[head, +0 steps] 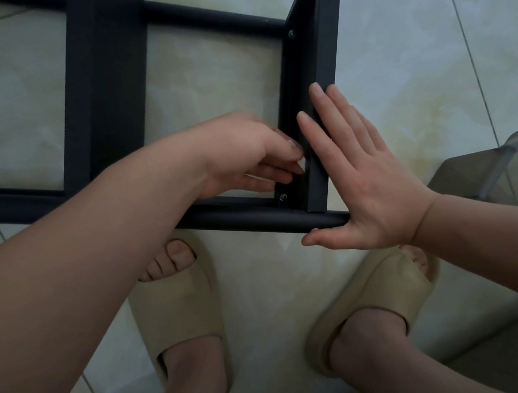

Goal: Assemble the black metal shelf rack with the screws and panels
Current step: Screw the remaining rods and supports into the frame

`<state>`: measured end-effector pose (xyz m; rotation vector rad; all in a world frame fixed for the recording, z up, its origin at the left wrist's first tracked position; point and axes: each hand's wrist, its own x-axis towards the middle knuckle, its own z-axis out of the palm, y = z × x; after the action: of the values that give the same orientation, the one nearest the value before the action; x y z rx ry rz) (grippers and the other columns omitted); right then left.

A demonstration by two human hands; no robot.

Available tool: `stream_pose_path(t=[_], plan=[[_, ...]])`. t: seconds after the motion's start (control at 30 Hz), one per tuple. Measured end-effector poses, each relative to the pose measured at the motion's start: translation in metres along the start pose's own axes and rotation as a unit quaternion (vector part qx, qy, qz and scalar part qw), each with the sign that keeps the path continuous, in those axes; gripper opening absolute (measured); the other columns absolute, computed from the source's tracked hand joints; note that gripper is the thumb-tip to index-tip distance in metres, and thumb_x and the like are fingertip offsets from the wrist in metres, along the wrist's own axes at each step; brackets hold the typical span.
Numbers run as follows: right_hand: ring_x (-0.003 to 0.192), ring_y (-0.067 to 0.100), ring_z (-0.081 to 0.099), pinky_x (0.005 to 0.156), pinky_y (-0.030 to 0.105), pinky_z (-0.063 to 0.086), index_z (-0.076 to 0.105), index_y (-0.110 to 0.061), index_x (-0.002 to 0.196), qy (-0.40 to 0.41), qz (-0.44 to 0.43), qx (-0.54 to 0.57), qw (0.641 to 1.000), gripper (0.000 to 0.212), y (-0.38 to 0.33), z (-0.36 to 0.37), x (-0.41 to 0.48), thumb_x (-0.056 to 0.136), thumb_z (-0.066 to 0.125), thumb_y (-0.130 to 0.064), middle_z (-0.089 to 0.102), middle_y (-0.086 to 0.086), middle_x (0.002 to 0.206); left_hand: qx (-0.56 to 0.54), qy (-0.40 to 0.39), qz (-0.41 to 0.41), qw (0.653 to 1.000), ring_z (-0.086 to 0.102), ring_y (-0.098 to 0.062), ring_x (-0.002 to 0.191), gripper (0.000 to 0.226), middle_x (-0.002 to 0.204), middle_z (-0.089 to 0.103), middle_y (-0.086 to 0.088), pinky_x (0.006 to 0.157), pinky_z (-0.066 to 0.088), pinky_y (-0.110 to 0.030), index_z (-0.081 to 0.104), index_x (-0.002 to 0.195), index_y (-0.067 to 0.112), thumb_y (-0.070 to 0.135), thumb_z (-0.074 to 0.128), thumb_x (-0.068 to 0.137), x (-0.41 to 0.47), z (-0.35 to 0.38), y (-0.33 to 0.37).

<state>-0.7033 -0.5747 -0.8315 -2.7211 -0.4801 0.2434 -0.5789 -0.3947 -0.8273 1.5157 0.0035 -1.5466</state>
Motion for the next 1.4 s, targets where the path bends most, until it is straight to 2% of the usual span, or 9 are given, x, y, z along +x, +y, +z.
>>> stream_pose_path(t=[0.1, 0.2, 0.37, 0.57, 0.73, 1.03, 1.4], plan=[[0.156, 0.042, 0.0, 0.12, 0.066, 0.019, 0.015, 0.002, 0.159, 0.003, 0.0, 0.001, 1.0, 0.116, 0.0001, 0.0007, -0.0001, 0.085, 0.042, -0.083, 0.004, 0.027, 0.167, 0.004, 0.032, -0.007, 0.999, 0.071, -0.009, 0.076, 0.003, 0.086, 0.077, 0.002, 0.077, 0.05, -0.031, 0.068, 0.093, 0.019, 0.02, 0.066, 0.093, 0.0032, 0.0037, -0.0021], [0.156, 0.041, -0.001, 0.12, 0.065, 0.02, 0.015, 0.001, 0.159, 0.005, 0.001, 0.002, 1.0, 0.116, 0.0, 0.0005, -0.0003, 0.085, 0.042, -0.084, 0.003, 0.026, 0.167, 0.034, 0.064, -0.001, 0.997, 0.07, -0.009, 0.078, 0.003, 0.085, 0.076, 0.005, 0.074, 0.049, -0.029, 0.069, 0.095, 0.023, 0.025, 0.068, 0.092, 0.0041, 0.0031, -0.0026], [0.156, 0.041, -0.001, 0.12, 0.064, 0.019, 0.015, 0.002, 0.159, 0.003, 0.001, 0.0, 1.0, 0.116, -0.0004, 0.0001, -0.0003, 0.084, 0.044, -0.083, 0.004, 0.026, 0.167, 0.013, 0.072, -0.002, 0.997, 0.07, -0.007, 0.078, 0.006, 0.086, 0.077, 0.006, 0.076, 0.049, -0.029, 0.069, 0.096, 0.025, 0.029, 0.064, 0.095, 0.0031, 0.0001, -0.0001], [0.156, 0.041, 0.0, 0.12, 0.064, 0.019, 0.017, 0.003, 0.159, 0.004, 0.004, -0.001, 1.0, 0.118, -0.0011, -0.0008, -0.0001, 0.083, 0.045, -0.082, 0.004, 0.027, 0.166, -0.02, 0.053, 0.009, 0.998, 0.072, -0.005, 0.075, 0.008, 0.087, 0.078, 0.005, 0.083, 0.05, -0.032, 0.07, 0.097, 0.026, 0.032, 0.064, 0.095, 0.0028, -0.0002, 0.0008], [0.156, 0.041, 0.0, 0.121, 0.064, 0.018, 0.016, 0.003, 0.159, 0.003, 0.004, -0.006, 1.0, 0.118, -0.0017, -0.0019, -0.0004, 0.083, 0.046, -0.082, 0.004, 0.027, 0.166, 0.009, 0.041, 0.005, 0.999, 0.072, -0.005, 0.079, 0.011, 0.09, 0.078, 0.005, 0.084, 0.051, -0.033, 0.07, 0.101, 0.025, 0.032, 0.065, 0.095, 0.0005, -0.001, -0.0005], [0.156, 0.041, 0.001, 0.12, 0.066, 0.016, 0.012, 0.008, 0.158, 0.007, 0.005, -0.027, 1.0, 0.121, -0.0007, 0.0007, -0.002, 0.085, 0.041, -0.084, 0.004, 0.028, 0.166, 0.02, 0.036, 0.001, 0.999, 0.072, -0.003, 0.075, 0.008, 0.086, 0.078, 0.005, 0.082, 0.05, -0.031, 0.07, 0.096, 0.023, 0.029, 0.064, 0.095, -0.0007, 0.0008, 0.0016], [0.156, 0.041, -0.001, 0.121, 0.066, 0.016, 0.012, 0.007, 0.158, 0.006, 0.004, -0.01, 1.0, 0.122, 0.0011, 0.0034, -0.0027, 0.084, 0.045, -0.083, 0.003, 0.027, 0.167, 0.05, 0.025, -0.007, 0.998, 0.072, -0.006, 0.08, 0.009, 0.091, 0.078, 0.005, 0.082, 0.05, -0.033, 0.072, 0.098, 0.026, 0.03, 0.066, 0.093, -0.0019, -0.0056, 0.001]])
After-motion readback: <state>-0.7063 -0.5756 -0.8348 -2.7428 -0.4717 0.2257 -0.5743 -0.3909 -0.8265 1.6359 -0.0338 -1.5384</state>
